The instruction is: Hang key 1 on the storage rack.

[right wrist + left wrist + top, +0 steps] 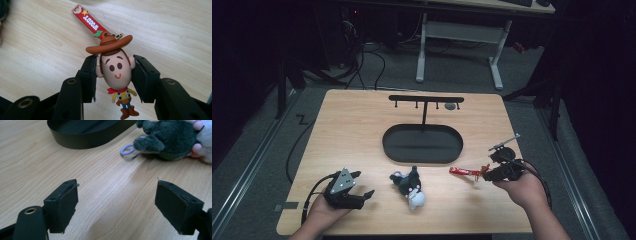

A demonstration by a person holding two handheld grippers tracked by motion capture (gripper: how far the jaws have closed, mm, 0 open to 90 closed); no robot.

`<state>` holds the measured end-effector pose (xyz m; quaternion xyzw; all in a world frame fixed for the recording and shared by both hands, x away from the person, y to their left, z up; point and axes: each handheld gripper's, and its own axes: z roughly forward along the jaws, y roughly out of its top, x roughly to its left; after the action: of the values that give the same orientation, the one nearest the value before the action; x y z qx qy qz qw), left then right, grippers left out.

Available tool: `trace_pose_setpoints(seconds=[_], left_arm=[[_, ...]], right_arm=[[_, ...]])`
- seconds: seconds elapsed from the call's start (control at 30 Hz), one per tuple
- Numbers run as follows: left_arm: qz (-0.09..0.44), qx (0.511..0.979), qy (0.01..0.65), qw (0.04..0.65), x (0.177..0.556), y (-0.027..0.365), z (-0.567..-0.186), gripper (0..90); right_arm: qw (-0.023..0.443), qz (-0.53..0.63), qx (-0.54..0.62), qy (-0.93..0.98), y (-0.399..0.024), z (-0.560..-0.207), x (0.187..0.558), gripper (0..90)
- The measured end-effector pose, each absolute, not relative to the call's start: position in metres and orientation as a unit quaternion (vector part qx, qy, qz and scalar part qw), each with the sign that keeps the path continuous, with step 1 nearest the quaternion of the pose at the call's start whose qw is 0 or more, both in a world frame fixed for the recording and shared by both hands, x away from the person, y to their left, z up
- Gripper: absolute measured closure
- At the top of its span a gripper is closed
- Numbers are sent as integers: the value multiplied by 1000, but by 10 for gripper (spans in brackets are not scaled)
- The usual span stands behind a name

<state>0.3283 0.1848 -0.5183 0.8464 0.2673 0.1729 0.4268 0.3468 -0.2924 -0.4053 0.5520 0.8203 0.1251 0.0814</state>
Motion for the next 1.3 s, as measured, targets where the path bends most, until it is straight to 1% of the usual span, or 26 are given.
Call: trace_pose_setpoints(seconds=[0.23, 0.43, 0.8, 1.07, 1.3], left_arm=[[173, 846, 267, 428, 328, 185, -518, 191], [173, 846, 267, 427, 328, 185, -518, 191], [172, 848, 267, 425, 328, 185, -519, 191], [172, 848, 266, 425, 328, 184, -519, 191], [169, 850, 264, 424, 328, 184, -519, 191]], right_arm=[[90, 139, 552, 817, -287, -390, 352, 570], [89, 143, 550, 818, -282, -381, 356, 569], [91, 157, 543, 820, -271, -354, 367, 569], [105, 160, 542, 819, -267, -332, 379, 569], [96, 158, 545, 818, -264, -320, 392, 568]])
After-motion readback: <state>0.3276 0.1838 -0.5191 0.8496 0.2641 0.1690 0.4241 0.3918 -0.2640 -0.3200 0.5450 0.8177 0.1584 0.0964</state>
